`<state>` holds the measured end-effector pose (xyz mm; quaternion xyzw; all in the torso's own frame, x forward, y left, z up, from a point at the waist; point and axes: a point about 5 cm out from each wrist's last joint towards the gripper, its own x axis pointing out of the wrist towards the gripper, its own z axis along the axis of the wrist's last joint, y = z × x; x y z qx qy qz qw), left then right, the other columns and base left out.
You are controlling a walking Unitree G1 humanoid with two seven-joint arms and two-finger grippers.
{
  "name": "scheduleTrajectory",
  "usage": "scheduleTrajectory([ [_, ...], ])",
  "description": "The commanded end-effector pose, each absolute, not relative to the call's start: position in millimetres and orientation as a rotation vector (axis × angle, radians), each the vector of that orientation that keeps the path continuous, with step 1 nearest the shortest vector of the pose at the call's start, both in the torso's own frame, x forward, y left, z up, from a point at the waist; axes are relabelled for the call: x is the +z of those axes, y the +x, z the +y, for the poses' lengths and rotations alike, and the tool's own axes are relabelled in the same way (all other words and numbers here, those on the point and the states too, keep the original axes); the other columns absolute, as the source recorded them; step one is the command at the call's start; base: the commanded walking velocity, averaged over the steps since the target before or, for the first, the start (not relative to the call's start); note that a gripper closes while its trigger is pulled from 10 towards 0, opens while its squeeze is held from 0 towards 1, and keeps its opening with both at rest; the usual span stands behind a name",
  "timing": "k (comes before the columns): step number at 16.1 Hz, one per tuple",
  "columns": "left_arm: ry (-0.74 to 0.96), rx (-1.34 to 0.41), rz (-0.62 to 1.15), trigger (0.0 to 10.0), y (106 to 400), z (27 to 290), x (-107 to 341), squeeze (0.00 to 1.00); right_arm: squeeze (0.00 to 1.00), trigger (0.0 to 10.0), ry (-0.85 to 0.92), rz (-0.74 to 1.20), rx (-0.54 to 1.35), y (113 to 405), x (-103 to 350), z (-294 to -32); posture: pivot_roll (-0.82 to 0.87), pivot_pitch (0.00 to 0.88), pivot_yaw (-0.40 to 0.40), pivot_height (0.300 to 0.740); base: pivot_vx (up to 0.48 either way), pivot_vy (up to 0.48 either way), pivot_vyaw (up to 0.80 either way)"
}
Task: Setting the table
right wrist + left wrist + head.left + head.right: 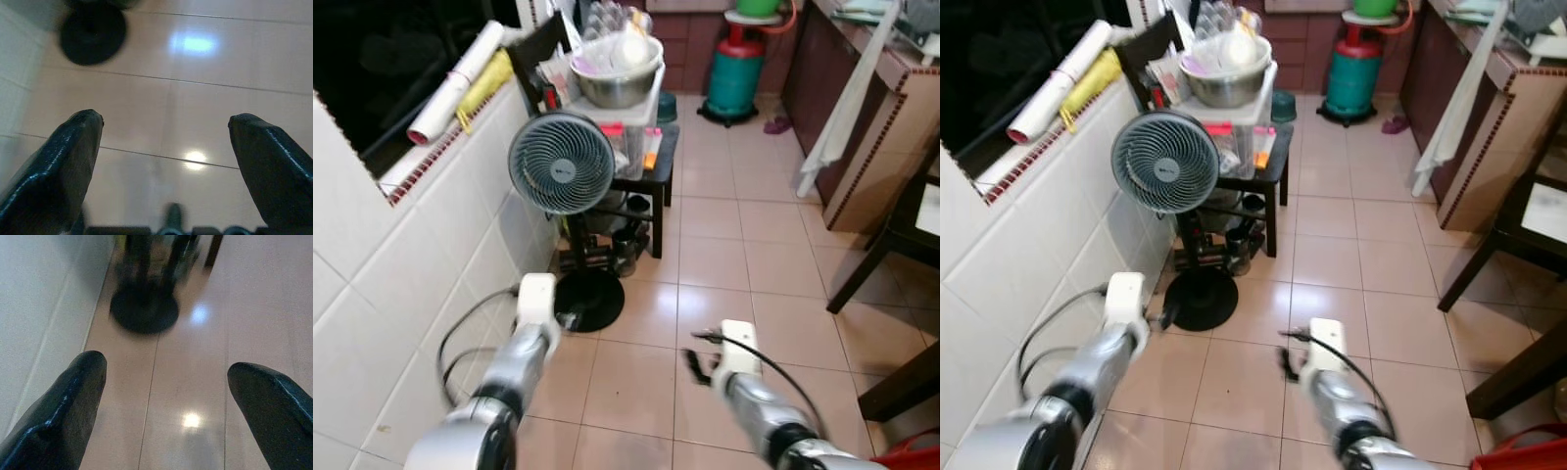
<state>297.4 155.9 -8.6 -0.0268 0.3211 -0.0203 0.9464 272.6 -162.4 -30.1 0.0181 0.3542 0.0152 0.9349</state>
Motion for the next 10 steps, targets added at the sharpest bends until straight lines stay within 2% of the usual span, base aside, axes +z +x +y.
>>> scheduleTrajectory([
  [1,-0.070,-0.031,0.702,10.0,290,160,-16,0.00,0.00,10.0,0.049,0.725,0.053,273,-30,-156,-0.07,0.000,0.046,0.740,0.000,0.000,0.00],
  [3,-0.083,-0.025,0.715,10.0,289,161,-17,0.00,0.00,10.0,-0.011,0.741,0.028,272,-31,-158,-0.07,0.000,0.047,0.740,0.000,0.000,0.00],
  [7,-0.079,-0.010,0.710,10.0,287,168,-18,0.00,0.00,10.0,0.012,0.746,0.042,271,-32,-158,-0.07,0.000,0.034,0.740,0.000,0.000,0.00],
  [10,-0.073,-0.044,0.633,10.0,297,180,-6,0.00,0.00,10.0,-0.035,0.640,0.109,294,-10,-162,-0.07,0.000,0.021,0.740,0.000,0.000,0.00],
])
